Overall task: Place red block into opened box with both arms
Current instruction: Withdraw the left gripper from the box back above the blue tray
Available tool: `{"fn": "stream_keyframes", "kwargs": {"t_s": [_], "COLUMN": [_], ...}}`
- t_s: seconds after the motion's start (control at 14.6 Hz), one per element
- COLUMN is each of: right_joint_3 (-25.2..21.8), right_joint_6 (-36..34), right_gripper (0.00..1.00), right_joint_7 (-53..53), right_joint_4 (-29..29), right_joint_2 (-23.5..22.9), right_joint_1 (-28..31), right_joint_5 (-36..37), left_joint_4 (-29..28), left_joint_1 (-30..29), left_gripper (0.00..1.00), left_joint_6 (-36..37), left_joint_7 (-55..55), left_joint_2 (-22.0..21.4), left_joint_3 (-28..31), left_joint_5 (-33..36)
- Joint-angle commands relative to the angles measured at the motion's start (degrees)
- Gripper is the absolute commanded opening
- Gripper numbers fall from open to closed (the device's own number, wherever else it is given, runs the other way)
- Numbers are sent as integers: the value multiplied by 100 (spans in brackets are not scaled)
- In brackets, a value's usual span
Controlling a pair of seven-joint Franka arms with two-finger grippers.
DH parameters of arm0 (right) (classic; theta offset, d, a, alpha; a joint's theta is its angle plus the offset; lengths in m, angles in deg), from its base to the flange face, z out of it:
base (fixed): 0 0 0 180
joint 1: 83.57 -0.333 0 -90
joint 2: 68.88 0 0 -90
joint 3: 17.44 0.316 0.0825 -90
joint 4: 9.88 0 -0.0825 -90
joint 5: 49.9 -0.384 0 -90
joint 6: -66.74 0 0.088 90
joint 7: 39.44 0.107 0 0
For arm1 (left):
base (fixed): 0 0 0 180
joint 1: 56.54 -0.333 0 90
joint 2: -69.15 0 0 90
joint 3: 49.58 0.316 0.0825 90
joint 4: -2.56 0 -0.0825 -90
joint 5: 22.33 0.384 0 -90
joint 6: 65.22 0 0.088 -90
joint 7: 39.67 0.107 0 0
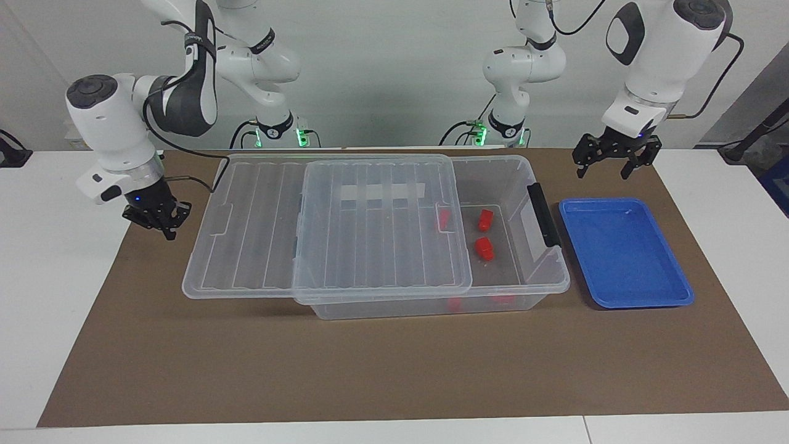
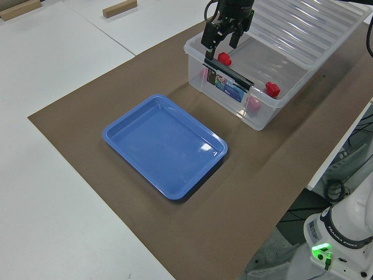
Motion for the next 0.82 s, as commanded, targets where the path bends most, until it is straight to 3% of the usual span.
{"fn": "stream_keyframes", "kwargs": {"t_s": [0.0,0.27,0.41,0.75], "right_joint_3": [11,20,20,20], "right_joint_6": [137,304,313,269], "right_gripper": [0,0,0,0], "right_joint_7": [42,42,208,613], "right_joint_4": [82,82,82,38], "right_joint_2": [-5,-76,-76,-76], "right_joint_1": [-147,-313,-472,-894], "right_joint_5": [-262,-334,-447,-483], "left_joint_4": [558,1183,1149,1184], "left_joint_1": [657,774,730,756], "left_gripper": [100,100,100,100], "left_joint_6": [487,1095,1034,1156], "left_joint_7": [-137,-67,-58,-102], "left_joint_2": [448,695,460,371], "left_joint_3": [542,650,632,580], "left_joint_5": [-65,-65,-65,-65]}}
